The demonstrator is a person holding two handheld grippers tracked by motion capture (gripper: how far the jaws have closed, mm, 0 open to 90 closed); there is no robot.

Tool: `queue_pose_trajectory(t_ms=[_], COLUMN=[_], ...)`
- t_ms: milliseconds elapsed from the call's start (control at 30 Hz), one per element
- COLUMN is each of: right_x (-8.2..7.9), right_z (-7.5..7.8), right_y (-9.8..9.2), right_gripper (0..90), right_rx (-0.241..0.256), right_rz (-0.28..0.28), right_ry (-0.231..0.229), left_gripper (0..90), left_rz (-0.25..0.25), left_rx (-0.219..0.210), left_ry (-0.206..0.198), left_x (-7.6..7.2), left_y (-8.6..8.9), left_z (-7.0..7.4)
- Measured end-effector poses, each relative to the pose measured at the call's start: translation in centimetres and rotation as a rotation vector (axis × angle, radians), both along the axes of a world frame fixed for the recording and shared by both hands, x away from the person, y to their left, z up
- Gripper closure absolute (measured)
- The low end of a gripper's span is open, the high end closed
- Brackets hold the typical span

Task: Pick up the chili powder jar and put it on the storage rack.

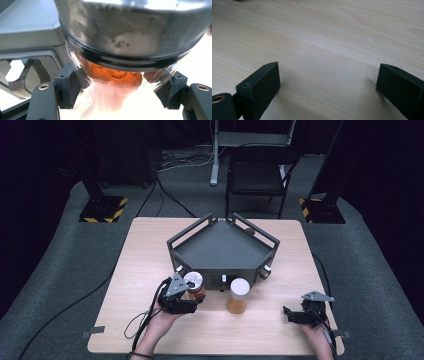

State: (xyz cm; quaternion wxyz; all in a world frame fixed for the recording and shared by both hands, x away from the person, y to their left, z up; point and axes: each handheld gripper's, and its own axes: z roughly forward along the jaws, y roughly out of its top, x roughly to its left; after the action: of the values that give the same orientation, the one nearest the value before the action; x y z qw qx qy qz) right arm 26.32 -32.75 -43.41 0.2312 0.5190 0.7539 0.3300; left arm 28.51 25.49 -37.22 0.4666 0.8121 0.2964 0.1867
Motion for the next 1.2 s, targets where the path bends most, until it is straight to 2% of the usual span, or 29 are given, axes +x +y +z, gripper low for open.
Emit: queue_pose_trajectory(t_ms=[133,433,933,1200], right_x=[0.0,0.0,0.0,0.0], right_z=[0.0,0.0,0.0,0.0], right_y=[0.0,0.0,0.0,0.0], right_gripper=[4.2,4.1,4.2,4.2], right_rx=[0.000,0.000,0.000,0.000], right_rz=[0.000,0.000,0.000,0.000], right_ry=[0.000,0.000,0.000,0.000], left_gripper=[30.2,30.2,30.2,30.2], left_rz=[0.003,-0.003,0.009,0.044], left_rx=[0.011,0.004,0.000,0.009], left_ry=[-0.008,-0.024,-0.045,-0.049], left_x=[0.2,0.7,2.4,3.7], left_y=[-0.2,-0.2,-0.7,-1.7], left_z=[0.7,2.3,5.5,6.5])
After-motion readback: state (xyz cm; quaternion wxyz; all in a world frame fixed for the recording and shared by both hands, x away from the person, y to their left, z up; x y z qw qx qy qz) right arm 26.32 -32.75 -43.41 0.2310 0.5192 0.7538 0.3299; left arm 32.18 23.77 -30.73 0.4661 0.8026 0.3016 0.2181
